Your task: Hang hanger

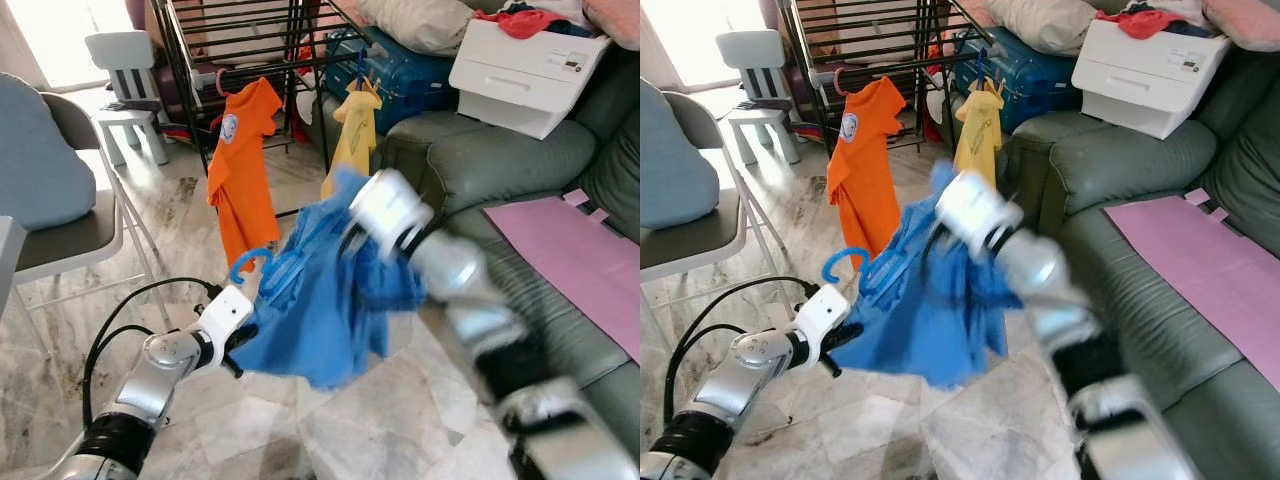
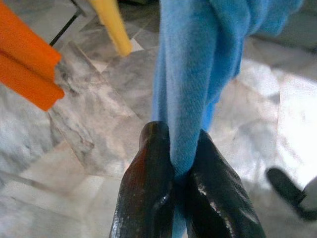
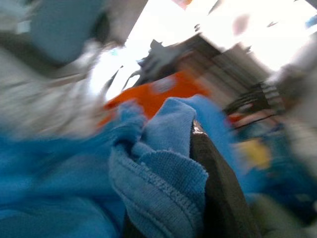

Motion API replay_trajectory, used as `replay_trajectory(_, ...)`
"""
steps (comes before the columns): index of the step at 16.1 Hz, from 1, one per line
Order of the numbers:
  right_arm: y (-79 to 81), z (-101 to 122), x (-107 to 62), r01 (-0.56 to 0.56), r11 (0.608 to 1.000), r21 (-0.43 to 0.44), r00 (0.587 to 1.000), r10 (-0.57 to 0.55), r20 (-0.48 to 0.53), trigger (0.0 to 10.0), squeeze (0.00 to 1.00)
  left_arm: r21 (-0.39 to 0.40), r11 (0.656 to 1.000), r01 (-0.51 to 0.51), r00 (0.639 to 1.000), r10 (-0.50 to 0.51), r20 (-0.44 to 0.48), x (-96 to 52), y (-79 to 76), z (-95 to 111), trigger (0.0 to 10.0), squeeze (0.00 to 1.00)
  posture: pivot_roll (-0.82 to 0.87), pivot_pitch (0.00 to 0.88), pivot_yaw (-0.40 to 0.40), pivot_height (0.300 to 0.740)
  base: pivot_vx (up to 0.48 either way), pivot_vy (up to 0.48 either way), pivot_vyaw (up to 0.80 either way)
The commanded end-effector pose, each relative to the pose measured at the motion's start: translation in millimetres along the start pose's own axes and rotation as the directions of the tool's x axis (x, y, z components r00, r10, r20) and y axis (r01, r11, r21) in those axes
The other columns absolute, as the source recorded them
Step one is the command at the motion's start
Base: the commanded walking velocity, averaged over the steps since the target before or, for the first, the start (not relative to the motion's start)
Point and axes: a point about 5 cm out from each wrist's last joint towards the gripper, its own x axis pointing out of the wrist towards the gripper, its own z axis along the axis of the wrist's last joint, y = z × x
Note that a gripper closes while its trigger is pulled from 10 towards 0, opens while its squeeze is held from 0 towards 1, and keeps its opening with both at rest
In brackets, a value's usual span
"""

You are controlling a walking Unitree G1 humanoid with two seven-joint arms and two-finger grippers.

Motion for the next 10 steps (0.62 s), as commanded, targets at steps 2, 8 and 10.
replay_trajectory(2,41.0,5,-1.2,-0.260,0.965,0.017,0.965,0.261,-0.006,0.0,0.00,-0.107,0.993,-0.047,0.995,0.057,0.085,4.0,6.0,19,0.0,0.00,-0.10,0.000,0.046,0.740,0.000,0.000,0.00)
replay_trajectory(8,95.4,-18,-11.0,-0.493,0.859,0.137,0.862,0.504,-0.059,0.0,0.00,-0.204,0.979,-0.017,0.972,0.063,0.224,8.9,-0.5,53,0.0,0.00,-0.09,0.000,0.033,0.740,0.000,0.000,0.00)
replay_trajectory(10,105.6,-29,-20.3,-0.551,0.819,0.161,0.819,0.568,-0.088,0.0,0.00,-0.228,0.974,0.004,0.966,0.055,0.252,10.1,-5.0,60,0.0,0.00,-0.09,0.000,0.027,0.740,0.000,0.000,0.00)
